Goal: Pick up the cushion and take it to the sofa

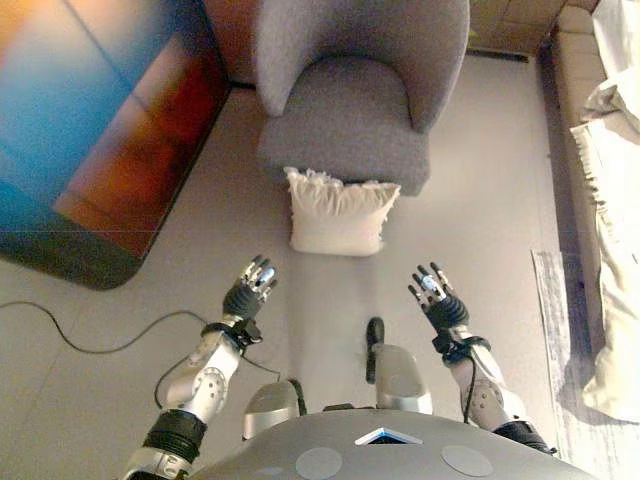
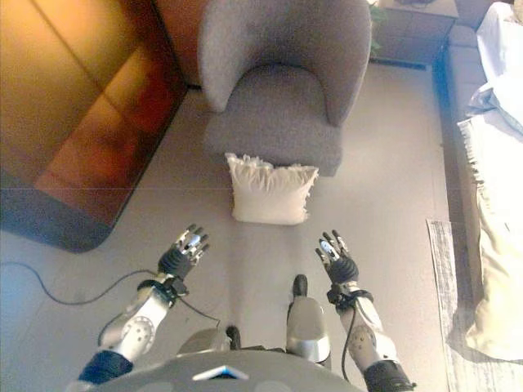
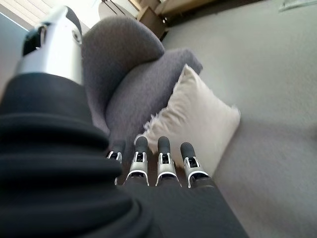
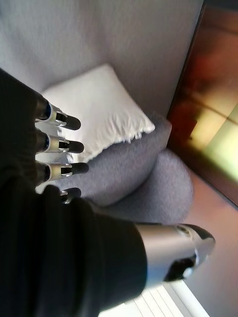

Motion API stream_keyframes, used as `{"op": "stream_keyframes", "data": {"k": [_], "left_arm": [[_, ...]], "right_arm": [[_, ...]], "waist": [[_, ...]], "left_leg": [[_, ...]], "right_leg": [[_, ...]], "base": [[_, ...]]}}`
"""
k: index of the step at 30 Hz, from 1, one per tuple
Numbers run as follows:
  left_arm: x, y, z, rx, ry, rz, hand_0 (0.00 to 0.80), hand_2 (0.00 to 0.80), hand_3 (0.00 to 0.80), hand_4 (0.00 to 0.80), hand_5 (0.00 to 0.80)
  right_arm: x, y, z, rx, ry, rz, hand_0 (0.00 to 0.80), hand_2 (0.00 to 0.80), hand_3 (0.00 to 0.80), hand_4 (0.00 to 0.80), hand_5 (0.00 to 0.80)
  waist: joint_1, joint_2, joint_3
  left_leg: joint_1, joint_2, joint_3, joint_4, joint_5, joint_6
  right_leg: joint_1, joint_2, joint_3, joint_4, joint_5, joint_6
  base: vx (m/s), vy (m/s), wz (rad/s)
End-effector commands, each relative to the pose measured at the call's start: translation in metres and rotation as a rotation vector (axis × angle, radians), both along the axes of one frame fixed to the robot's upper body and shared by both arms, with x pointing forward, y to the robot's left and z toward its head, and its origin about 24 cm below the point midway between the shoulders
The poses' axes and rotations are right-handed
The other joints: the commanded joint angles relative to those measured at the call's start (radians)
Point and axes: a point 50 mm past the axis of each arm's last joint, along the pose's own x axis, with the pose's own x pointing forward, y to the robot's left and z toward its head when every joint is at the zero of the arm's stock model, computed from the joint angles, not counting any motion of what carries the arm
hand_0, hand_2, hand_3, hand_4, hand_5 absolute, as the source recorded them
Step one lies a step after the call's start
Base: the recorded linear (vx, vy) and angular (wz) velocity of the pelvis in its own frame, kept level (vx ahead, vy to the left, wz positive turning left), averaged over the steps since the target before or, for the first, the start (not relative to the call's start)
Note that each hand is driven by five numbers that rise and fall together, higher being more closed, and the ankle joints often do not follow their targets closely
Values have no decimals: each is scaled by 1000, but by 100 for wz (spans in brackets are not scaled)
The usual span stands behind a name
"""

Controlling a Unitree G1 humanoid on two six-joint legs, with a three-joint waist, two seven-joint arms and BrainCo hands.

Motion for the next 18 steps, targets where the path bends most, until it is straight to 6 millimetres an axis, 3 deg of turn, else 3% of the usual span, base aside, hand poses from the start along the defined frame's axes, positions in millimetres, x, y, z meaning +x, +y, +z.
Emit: {"op": "stream_keyframes", "data": {"k": [1, 3, 5, 6, 8, 10, 13, 16, 18], "left_arm": [[1, 21, 20, 28, -77, 47, 0, 0, 0, 0, 0], [-1, 25, 20, 24, -75, 66, 0, 0, 0, 0, 0], [-1, 27, 21, 2, -88, 95, 0, 0, 0, 0, 0], [0, 25, 21, -8, -88, 106, 0, 0, 0, 0, 0], [3, 21, 22, -26, -97, 91, 0, 0, 0, 0, 0], [6, 19, 25, -30, -115, 76, 0, 0, 0, 0, 0], [12, 19, 29, -53, -126, 74, 0, 0, 0, 0, 0], [16, 14, 29, -73, -130, 60, 0, 0, 0, 0, 0], [16, 10, 30, -86, -140, 56, 0, 0, 0, 0, 0]], "right_arm": [[6, 14, 13, 22, -77, 48, 0, 0, 0, 0, 0], [6, 12, 14, 32, -86, 74, 0, 0, 0, 0, 0], [8, 8, 14, -6, -93, 113, 0, 0, 0, 0, 0], [11, 5, 14, -30, -95, 115, 0, 0, 0, 0, 0], [18, 3, 19, -28, -128, 101, 0, 0, 0, 0, 0], [21, 2, 23, -22, -157, 88, 0, 0, 0, 0, 0], [19, -1, 24, -26, -157, 67, 0, 0, 0, 0, 0], [14, -4, 25, -20, -157, 32, 0, 0, 0, 0, 0], [8, -4, 23, -6, -150, 25, 0, 0, 0, 0, 0]], "waist": [[-6, -30, -61], [2, -25, -76], [18, -30, -83], [32, -37, -80], [56, -59, -57], [70, -62, -37], [79, -41, -25], [88, -21, -18], [99, -13, -14]], "left_leg": [[125, -16, 15, 116, 126, 23], [110, 22, 36, 182, 216, -9], [49, 56, 67, 387, 308, -45], [-11, 57, 74, 467, 323, -46], [-156, 134, 129, 632, 306, -35], [-202, 167, 149, 553, 295, -25], [-196, 199, 187, 271, 364, -50], [-232, 196, 159, 44, 426, -77], [-260, 184, 102, -86, 467, -91]], "right_leg": [[-50, 4, 33, -160, 167, 53], [-17, 26, 7, -152, 125, 23], [36, 48, -15, -158, 78, -27], [68, 49, -27, -162, 57, -45], [135, 45, -42, -149, 0, -84], [175, 47, -40, -144, -25, -83], [222, 54, -63, -141, -65, -67], [254, 62, -42, -151, -87, -44], [288, 75, 12, -171, -97, -30]], "base": [[346, -238, -29], [274, -237, -30], [290, -266, -36], [275, -276, -43], [204, -211, -52], [178, -31, -11], [184, 128, 9], [192, 150, 35], [268, 110, 15]]}}
